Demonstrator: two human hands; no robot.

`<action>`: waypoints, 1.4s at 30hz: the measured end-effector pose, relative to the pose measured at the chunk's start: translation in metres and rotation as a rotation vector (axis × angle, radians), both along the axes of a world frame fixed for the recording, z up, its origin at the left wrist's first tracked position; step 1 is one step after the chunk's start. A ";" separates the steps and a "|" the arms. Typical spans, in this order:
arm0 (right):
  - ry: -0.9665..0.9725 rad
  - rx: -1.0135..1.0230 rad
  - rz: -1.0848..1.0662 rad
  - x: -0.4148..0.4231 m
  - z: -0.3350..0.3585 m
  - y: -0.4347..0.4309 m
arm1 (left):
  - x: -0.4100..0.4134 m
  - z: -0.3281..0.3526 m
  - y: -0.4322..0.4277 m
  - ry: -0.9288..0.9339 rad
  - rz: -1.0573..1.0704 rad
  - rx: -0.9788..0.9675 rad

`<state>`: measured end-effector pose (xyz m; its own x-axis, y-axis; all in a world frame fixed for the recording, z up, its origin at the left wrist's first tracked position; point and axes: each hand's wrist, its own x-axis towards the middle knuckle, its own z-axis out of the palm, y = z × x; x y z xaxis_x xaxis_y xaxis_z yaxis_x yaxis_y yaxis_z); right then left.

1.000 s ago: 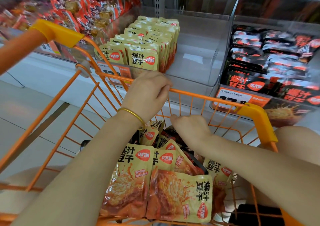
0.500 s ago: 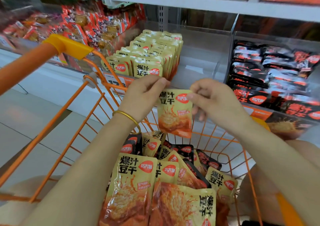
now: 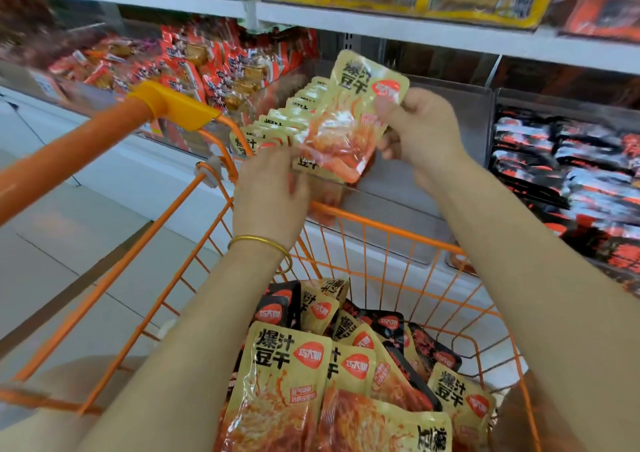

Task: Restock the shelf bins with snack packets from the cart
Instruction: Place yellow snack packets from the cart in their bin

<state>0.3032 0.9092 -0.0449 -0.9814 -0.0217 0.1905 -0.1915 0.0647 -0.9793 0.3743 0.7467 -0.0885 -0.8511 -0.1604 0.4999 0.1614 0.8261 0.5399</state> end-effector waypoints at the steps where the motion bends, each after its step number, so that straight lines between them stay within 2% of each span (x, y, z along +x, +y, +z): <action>1: 0.010 0.006 -0.032 -0.007 -0.001 -0.004 | 0.000 -0.004 0.000 -0.074 0.027 -0.134; 3: 0.037 0.098 -0.084 -0.018 -0.008 -0.013 | 0.003 -0.009 0.005 -0.223 0.079 -0.274; 5: 0.045 0.215 -0.086 -0.022 -0.021 -0.022 | 0.005 -0.013 0.008 -0.288 0.059 -0.273; 10: 0.102 0.510 -0.117 -0.013 -0.042 -0.042 | -0.001 -0.019 0.004 -0.309 0.024 -0.304; 14: 0.131 0.954 -0.126 -0.008 -0.042 -0.045 | 0.000 -0.017 0.005 -0.330 0.019 -0.306; 18: 0.064 1.087 -0.045 -0.009 -0.038 -0.041 | 0.000 -0.018 0.005 -0.308 0.006 -0.296; 20: 0.038 1.080 0.011 -0.011 -0.036 -0.040 | 0.000 -0.019 0.005 -0.304 0.004 -0.293; 23: -0.036 0.958 0.038 -0.005 -0.030 -0.033 | 0.001 -0.018 0.004 -0.306 0.003 -0.286; 26: 0.181 0.949 -0.145 0.020 -0.018 -0.020 | 0.004 -0.009 0.003 -0.252 0.024 -0.286; 28: 0.221 0.810 -0.082 0.046 -0.011 -0.010 | 0.007 0.000 0.005 -0.211 0.023 -0.275; 30: -0.001 0.730 0.204 0.072 -0.014 -0.005 | 0.008 0.005 0.008 -0.175 -0.026 -0.240; 32: -0.193 0.917 0.451 0.089 -0.033 -0.007 | 0.008 0.005 0.010 -0.152 -0.069 -0.258; 34: -0.190 1.176 0.535 0.098 -0.057 -0.014 | 0.010 0.002 0.011 -0.154 -0.107 -0.284; 36: -0.172 1.257 0.564 0.104 -0.076 -0.021 | 0.012 0.000 0.011 -0.153 -0.133 -0.286; 39: -0.230 1.222 0.590 0.106 -0.092 -0.027 | 0.010 0.000 0.009 -0.137 -0.146 -0.272; 42: -0.431 0.972 0.603 0.101 -0.089 -0.023 | 0.006 -0.001 0.008 -0.110 -0.179 -0.216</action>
<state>0.4040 0.8866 -0.1342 -0.7436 -0.4470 -0.4972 -0.1152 0.8182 -0.5633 0.3808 0.7543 -0.0900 -0.9073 0.0974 0.4091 0.2653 0.8874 0.3770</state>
